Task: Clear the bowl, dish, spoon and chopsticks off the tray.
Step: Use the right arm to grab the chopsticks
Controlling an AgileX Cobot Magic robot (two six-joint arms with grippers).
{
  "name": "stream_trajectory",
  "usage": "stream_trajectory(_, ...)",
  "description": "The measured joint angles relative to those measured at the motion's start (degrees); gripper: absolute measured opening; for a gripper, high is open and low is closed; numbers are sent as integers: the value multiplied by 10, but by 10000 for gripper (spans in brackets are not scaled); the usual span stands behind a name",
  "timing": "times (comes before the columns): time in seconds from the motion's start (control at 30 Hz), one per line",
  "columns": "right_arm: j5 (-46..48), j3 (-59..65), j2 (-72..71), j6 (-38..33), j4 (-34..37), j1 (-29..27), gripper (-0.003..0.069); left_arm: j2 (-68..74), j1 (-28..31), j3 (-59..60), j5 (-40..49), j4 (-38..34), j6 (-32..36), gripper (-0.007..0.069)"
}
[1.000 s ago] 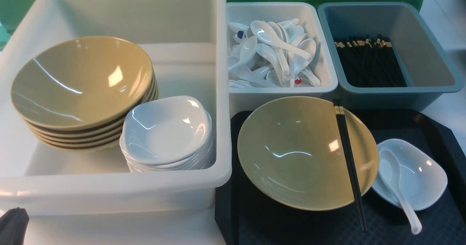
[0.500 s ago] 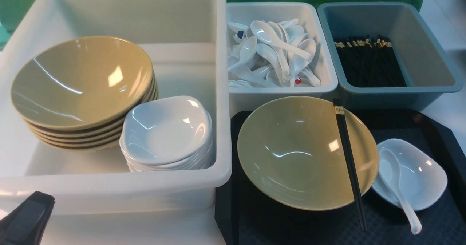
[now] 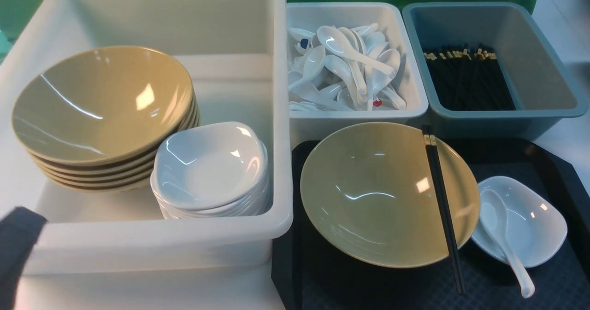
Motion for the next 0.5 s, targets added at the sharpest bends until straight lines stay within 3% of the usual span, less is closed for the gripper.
stream_trajectory(0.1,93,-111,112,-123,0,8,154,96,0,-96,48,105,71,-15)
stream_trajectory(0.2,178,-213,239,-232,0,8,101,220,0,-181,137,218,82,-15)
stream_trajectory(0.33,256,-325,359,-285,-1,9,59,355,-27,-294,275,344,83,-15)
stream_trajectory(0.5,349,-417,469,-314,-4,14,55,445,-129,-376,362,402,83,-15)
